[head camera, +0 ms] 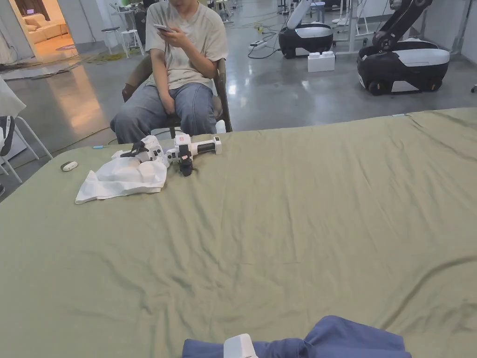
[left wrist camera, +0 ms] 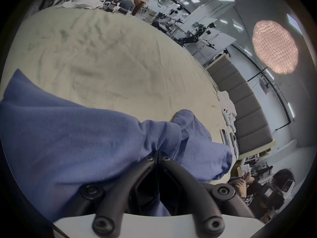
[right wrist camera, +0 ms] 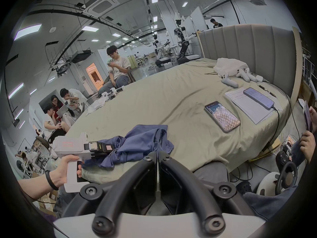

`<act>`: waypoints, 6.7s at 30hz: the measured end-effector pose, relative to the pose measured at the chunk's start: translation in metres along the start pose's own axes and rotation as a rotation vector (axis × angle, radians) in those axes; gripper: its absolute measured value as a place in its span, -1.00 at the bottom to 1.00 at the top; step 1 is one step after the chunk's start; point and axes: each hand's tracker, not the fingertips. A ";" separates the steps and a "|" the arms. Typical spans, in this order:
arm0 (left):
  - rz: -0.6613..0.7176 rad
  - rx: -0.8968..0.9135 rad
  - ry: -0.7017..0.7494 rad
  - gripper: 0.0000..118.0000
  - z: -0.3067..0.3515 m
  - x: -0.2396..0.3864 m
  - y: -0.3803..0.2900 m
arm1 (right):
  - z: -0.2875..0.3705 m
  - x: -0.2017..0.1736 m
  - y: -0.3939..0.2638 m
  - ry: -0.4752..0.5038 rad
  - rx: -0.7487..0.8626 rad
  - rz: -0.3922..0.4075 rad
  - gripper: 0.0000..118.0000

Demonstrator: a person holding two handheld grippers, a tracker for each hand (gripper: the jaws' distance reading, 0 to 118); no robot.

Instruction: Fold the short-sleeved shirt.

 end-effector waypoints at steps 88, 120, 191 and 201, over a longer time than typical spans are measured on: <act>0.094 0.176 -0.068 0.58 0.130 -0.064 0.013 | -0.231 -0.107 0.013 0.139 -0.356 0.309 -1.00; 0.330 0.198 0.223 -0.46 0.268 -0.257 0.129 | -0.159 -0.057 0.003 0.213 -0.338 0.080 -1.00; -0.607 1.001 0.343 0.10 0.317 0.123 0.011 | 0.000 -0.112 0.136 0.095 0.479 0.312 0.19; -0.613 1.012 0.353 0.97 0.317 0.125 0.010 | 0.002 -0.121 0.136 0.083 0.526 0.379 0.97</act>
